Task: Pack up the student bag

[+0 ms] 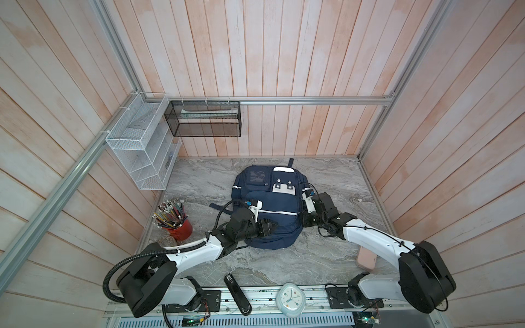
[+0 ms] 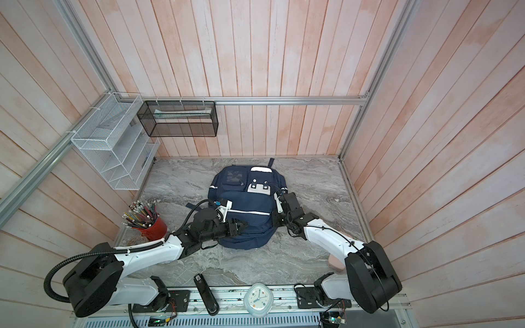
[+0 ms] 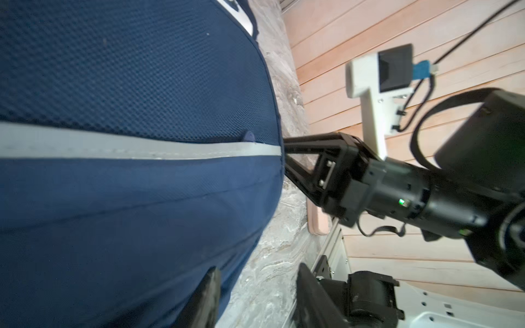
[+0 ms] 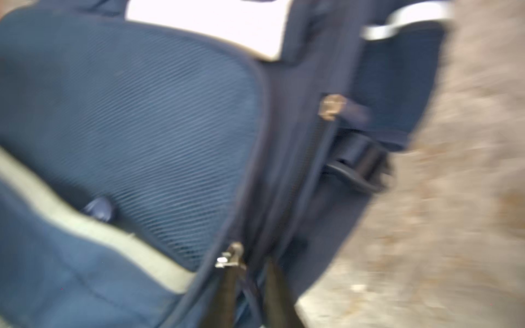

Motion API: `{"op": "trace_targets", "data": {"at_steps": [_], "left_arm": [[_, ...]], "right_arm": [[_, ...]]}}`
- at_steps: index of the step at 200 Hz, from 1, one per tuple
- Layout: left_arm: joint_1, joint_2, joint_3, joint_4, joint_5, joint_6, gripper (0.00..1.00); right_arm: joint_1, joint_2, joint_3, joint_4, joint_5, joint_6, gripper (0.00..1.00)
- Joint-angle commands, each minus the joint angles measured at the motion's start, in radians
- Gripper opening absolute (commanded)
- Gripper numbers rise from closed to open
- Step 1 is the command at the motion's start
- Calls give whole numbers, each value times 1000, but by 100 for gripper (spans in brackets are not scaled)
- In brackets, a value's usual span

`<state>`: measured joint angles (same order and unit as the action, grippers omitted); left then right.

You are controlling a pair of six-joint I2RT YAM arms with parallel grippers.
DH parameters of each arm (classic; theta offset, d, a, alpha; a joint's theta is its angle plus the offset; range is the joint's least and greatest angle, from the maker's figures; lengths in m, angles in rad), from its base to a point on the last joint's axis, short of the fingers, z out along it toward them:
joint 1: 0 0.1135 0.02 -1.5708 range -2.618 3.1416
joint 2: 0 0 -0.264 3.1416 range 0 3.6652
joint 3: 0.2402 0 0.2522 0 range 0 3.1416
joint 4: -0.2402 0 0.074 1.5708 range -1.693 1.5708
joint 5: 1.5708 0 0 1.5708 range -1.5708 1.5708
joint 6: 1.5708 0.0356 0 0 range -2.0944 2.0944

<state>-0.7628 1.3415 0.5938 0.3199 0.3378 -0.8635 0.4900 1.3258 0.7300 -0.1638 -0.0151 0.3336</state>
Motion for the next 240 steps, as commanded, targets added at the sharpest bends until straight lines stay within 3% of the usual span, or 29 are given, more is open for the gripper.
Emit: {"op": "trace_targets", "data": {"at_steps": [1,10,37,60,77,101,118,141,163,190,213,224,240], "left_arm": [[3,-83,70,-51,-8,120,70],[5,-125,97,-111,-64,212,73],[38,-216,141,-213,-351,501,92],[183,-239,101,-154,-406,681,93],[274,-252,6,-8,-480,829,93],[388,-222,-91,103,-632,953,93],[514,-193,-136,127,-596,960,91],[685,-144,-268,371,-420,938,90],[799,-29,-308,550,-282,882,90],[843,59,-303,672,-185,825,90],[846,175,-332,812,-176,821,91],[847,229,-355,938,-164,819,91],[846,197,-316,801,-147,836,91]], "right_arm": [[-17,-53,49,-21,149,-14,62],[-19,-92,34,11,179,-15,70],[-78,-199,-35,212,167,-102,80],[-211,-207,-115,423,225,-133,86],[-322,-183,-179,584,249,-135,87],[-364,-176,-345,869,255,-356,86],[-374,-148,-447,1033,262,-494,87],[-416,-82,-457,1086,196,-434,87],[-431,-3,-496,1254,138,-384,88],[-457,108,-488,1308,104,-371,88],[-486,238,-540,1545,96,-336,88],[-492,223,-519,1483,90,-325,91],[-512,185,-479,1343,56,-320,91]]}}
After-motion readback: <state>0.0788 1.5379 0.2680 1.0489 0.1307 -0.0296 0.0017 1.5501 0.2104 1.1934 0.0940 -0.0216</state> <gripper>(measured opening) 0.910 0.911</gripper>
